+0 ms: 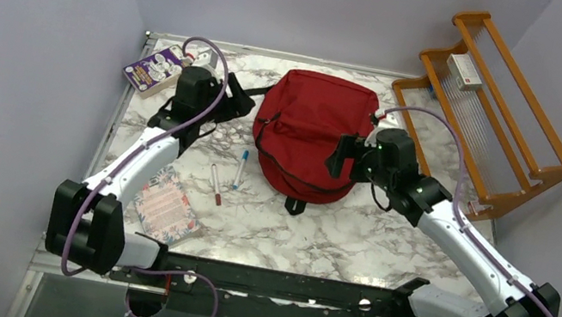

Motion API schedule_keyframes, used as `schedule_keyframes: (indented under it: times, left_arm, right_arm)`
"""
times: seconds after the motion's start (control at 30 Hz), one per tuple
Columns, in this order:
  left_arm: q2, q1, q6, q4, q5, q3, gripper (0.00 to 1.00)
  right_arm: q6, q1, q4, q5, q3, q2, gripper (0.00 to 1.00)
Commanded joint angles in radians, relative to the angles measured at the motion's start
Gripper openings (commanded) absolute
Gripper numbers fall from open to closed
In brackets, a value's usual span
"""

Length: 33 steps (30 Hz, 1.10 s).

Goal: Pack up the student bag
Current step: Adjust the student bag at the center of the board.

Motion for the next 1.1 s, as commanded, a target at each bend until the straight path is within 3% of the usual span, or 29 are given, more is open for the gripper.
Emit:
schedule_keyframes:
  times: [0.0, 0.2, 0.5, 0.8, 1.07]
  left_arm:
    - [0.052, 0.058, 0.075, -0.017, 0.068, 0.047, 0.72]
    - [0.179, 0.091, 0.089, -0.004, 0.201, 0.106, 0.72]
    - [0.307, 0.092, 0.113, -0.017, 0.306, 0.145, 0.68]
    - [0.372, 0.092, 0.116, -0.083, 0.246, 0.222, 0.66]
    - [0.514, 0.092, 0.126, -0.102, 0.233, 0.387, 0.6]
  right_arm:
    - [-0.026, 0.003, 0.054, -0.116, 0.092, 0.093, 0.97]
    - [-0.035, 0.012, 0.159, -0.338, 0.162, 0.296, 0.76]
    - [-0.034, 0.119, 0.384, -0.311, 0.046, 0.485, 0.61]
    - [-0.021, 0.209, 0.527, -0.164, -0.116, 0.579, 0.54]
    - [-0.038, 0.209, 0.449, -0.06, -0.051, 0.4, 0.65]
